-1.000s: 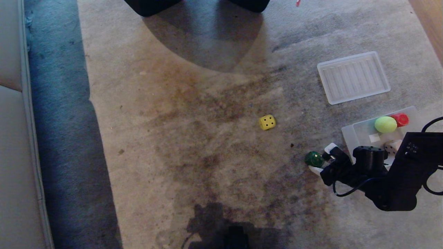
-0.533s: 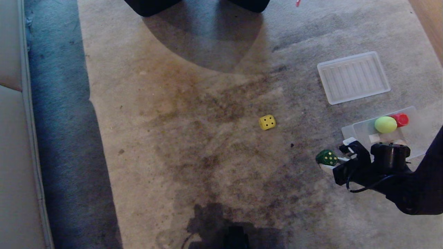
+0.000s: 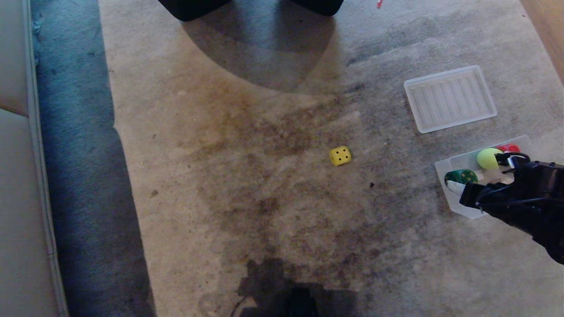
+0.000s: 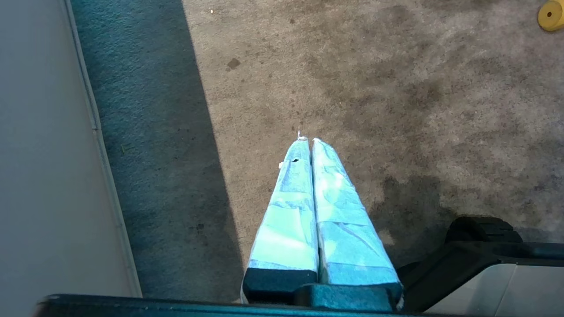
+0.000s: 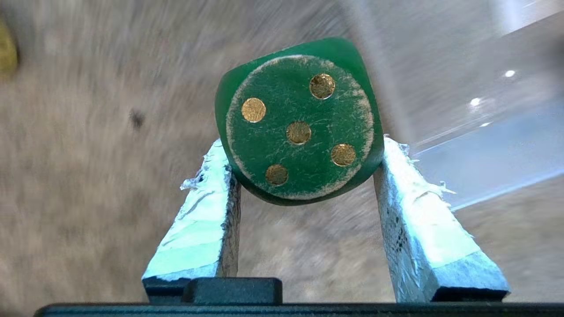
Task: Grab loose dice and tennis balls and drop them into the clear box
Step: Put the toys in the box
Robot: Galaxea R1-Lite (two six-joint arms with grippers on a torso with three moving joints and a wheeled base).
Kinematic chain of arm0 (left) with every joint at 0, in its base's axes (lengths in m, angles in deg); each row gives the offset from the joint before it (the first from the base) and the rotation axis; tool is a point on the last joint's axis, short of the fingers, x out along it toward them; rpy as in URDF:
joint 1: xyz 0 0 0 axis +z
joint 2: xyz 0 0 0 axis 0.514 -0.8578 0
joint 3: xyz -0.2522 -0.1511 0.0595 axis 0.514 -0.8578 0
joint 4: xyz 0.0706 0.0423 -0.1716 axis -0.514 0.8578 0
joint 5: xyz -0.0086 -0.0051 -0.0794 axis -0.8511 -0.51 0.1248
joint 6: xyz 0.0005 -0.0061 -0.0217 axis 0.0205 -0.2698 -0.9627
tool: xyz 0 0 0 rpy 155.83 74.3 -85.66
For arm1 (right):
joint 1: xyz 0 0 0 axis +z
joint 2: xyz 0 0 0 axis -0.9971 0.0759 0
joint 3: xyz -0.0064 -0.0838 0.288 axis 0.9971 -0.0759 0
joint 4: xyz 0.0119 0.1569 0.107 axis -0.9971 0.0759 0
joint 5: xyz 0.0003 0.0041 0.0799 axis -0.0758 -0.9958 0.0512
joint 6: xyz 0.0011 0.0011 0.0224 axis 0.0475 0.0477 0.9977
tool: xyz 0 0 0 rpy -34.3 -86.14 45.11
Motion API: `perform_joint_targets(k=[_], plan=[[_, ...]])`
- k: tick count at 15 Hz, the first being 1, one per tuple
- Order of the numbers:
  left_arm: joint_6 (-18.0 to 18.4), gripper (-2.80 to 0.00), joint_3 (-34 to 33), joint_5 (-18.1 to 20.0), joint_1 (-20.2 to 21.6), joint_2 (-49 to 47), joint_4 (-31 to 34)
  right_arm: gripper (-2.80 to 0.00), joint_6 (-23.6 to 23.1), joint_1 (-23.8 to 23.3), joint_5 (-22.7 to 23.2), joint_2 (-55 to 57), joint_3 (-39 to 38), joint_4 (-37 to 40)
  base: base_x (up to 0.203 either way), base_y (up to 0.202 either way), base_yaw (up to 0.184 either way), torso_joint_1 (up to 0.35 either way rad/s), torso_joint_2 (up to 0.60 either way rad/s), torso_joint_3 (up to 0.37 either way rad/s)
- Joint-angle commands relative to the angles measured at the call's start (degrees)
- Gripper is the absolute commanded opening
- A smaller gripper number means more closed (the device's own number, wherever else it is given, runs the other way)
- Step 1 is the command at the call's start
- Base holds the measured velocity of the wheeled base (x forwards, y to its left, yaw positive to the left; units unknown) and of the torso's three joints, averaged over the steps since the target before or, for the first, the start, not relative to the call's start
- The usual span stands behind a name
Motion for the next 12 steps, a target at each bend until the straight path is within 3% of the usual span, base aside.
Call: perform_joint_targets(k=[1, 4, 11, 12], plan=[[0.0, -2.80, 0.0, 0.0, 0.0, -0.1, 0.0, -2.80, 0.4, -4.1, -1.8, -1.1, 1.6, -0.5, 0.000, 0.000, 0.000, 0.000, 0.00, 0.000], [-0.1, -2.80, 0.0, 0.0, 0.0, 0.0, 0.0, -2.80, 3.0, -7.3, -3.4, 1.0, 4.5, -0.6, 0.000, 0.000, 0.000, 0.000, 0.00, 0.000], [0.0, -2.80, 0.0, 0.0, 0.0, 0.0, 0.0, -2.80, 3.2, -7.5, -5.9, 8.6, 10.1, -1.5, 0.000, 0.000, 0.000, 0.000, 0.00, 0.000], [0.0, -2.80, 0.0, 0.0, 0.0, 0.0, 0.0, 0.00, 3.2, -7.5, -5.9, 9.6, 10.8, -1.9, 0.000, 0.000, 0.000, 0.000, 0.00, 0.000]])
